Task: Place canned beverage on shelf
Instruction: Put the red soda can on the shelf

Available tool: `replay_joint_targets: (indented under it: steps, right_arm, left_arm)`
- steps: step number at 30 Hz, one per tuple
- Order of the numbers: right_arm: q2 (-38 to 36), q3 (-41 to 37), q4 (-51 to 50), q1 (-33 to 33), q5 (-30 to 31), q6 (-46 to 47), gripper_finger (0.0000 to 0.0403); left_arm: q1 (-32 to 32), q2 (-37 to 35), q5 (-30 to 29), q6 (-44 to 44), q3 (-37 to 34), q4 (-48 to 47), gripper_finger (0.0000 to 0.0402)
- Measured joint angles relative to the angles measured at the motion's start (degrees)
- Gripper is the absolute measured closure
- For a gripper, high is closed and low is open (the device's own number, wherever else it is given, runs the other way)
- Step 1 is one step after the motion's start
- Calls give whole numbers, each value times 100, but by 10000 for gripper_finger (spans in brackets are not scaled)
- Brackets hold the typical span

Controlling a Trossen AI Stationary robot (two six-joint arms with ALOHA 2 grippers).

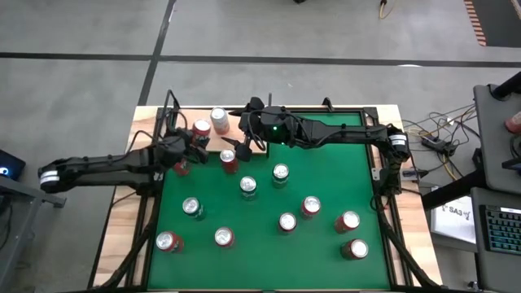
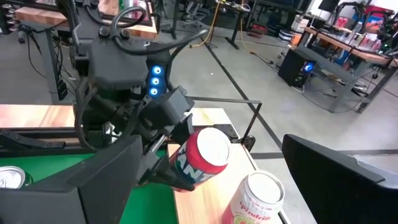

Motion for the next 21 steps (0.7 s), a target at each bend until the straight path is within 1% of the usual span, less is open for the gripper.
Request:
replay_joint_targets:
  steps: [3, 6, 13, 21]
  right_arm:
    - [47, -4, 3, 0, 1, 0, 25]
    - [122, -9, 2, 0, 2, 0, 25]
    - [172, -11, 57, 0, 1, 44, 25]
    - [174, -9, 70, 0, 4, 68, 25]
  left_arm:
    - [2, 56, -70, 1, -161, 337, 117]
    - [2, 44, -64, 38, -411, 886, 117]
    - [2, 5, -46, 124, -886, 1783, 117]
    - [2, 15, -94, 165, -1117, 2207, 117]
